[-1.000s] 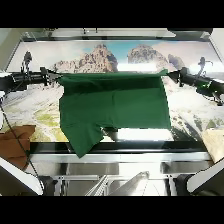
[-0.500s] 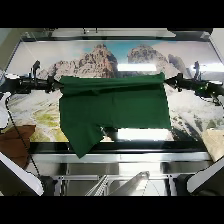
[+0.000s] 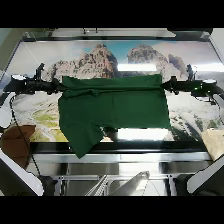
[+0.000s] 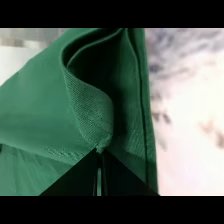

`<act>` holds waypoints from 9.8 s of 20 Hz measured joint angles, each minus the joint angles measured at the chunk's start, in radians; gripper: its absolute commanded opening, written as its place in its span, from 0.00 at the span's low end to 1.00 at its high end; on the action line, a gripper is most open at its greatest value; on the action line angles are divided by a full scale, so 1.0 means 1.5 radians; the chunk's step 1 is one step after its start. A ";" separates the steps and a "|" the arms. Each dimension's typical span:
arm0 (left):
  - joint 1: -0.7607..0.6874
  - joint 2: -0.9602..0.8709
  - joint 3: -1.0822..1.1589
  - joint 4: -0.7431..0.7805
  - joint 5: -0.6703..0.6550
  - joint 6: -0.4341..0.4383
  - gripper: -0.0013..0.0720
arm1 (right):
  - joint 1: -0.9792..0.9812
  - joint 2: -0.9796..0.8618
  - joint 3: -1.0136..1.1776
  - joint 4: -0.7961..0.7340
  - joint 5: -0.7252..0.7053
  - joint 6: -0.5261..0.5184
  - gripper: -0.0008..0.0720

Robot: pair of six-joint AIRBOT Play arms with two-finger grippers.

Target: Fold the shirts.

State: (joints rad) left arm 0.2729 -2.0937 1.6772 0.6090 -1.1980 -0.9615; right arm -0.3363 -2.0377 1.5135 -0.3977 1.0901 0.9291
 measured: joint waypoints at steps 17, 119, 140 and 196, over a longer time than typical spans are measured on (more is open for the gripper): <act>0.022 0.009 0.207 -0.005 -0.237 -0.152 0.30 | -0.034 0.166 0.030 -0.080 0.096 0.009 0.76; 0.000 0.560 -0.524 -0.100 0.159 0.103 0.04 | -0.029 0.263 -0.234 -0.031 0.057 -0.060 0.06; -0.159 0.049 0.089 0.116 0.117 0.033 0.04 | 0.032 0.109 -0.126 -0.033 -0.131 -0.064 0.06; -0.440 -0.052 0.243 0.012 0.124 -0.244 0.04 | 0.176 0.141 0.204 0.064 0.244 0.151 0.06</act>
State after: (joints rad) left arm -0.3866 -2.1715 2.0415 0.6270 -1.0119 -1.3281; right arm -0.0723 -1.8256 1.8198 -0.3012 1.4559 1.1561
